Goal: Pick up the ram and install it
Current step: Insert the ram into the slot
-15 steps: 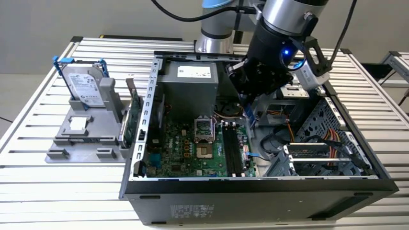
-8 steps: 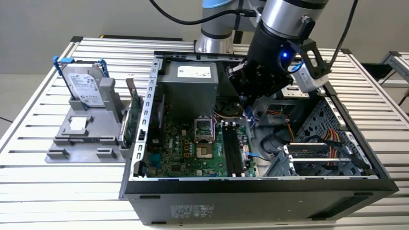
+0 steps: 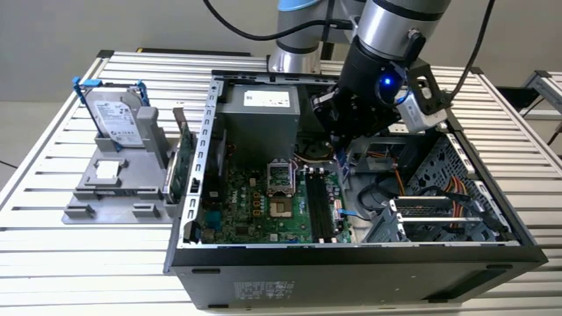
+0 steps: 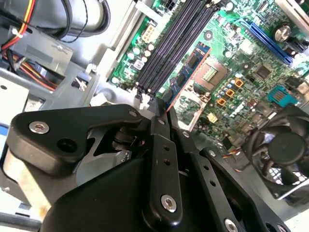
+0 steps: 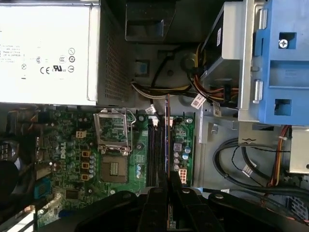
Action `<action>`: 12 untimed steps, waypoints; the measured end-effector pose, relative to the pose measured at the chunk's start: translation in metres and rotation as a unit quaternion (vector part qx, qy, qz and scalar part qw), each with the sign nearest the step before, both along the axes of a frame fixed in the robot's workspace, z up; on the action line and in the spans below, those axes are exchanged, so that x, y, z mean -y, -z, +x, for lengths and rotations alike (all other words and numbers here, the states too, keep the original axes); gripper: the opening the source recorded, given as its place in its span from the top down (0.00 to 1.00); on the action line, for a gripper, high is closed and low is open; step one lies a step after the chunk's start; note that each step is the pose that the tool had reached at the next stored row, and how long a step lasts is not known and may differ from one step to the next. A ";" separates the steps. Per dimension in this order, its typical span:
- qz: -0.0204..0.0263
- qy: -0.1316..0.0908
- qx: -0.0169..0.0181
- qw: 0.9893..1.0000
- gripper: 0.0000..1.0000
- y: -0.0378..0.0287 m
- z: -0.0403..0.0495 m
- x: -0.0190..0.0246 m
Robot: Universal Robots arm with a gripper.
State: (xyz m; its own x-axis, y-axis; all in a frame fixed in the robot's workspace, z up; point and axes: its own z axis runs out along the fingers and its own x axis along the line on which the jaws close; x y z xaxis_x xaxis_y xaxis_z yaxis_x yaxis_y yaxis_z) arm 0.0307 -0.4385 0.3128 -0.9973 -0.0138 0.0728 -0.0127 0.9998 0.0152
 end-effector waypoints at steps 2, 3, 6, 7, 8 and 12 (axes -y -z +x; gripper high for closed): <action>-0.006 0.004 0.001 1.000 1.00 0.0013 0.0000 0.0000; -0.009 0.006 0.001 1.000 1.00 0.0020 0.0000 0.0000; -0.022 0.009 0.002 1.000 1.00 0.0036 0.0000 0.0000; -0.026 0.009 0.002 1.000 1.00 0.0041 0.0000 0.0000; -0.032 0.009 0.003 0.999 1.00 0.0042 0.0000 0.0000; -0.042 0.012 0.016 0.999 1.00 0.0060 -0.0001 0.0000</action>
State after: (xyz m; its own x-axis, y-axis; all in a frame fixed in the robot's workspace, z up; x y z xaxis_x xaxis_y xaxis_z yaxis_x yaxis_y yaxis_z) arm 0.0306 -0.4386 0.3068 -0.9991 0.0150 0.0401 0.0122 0.9976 -0.0685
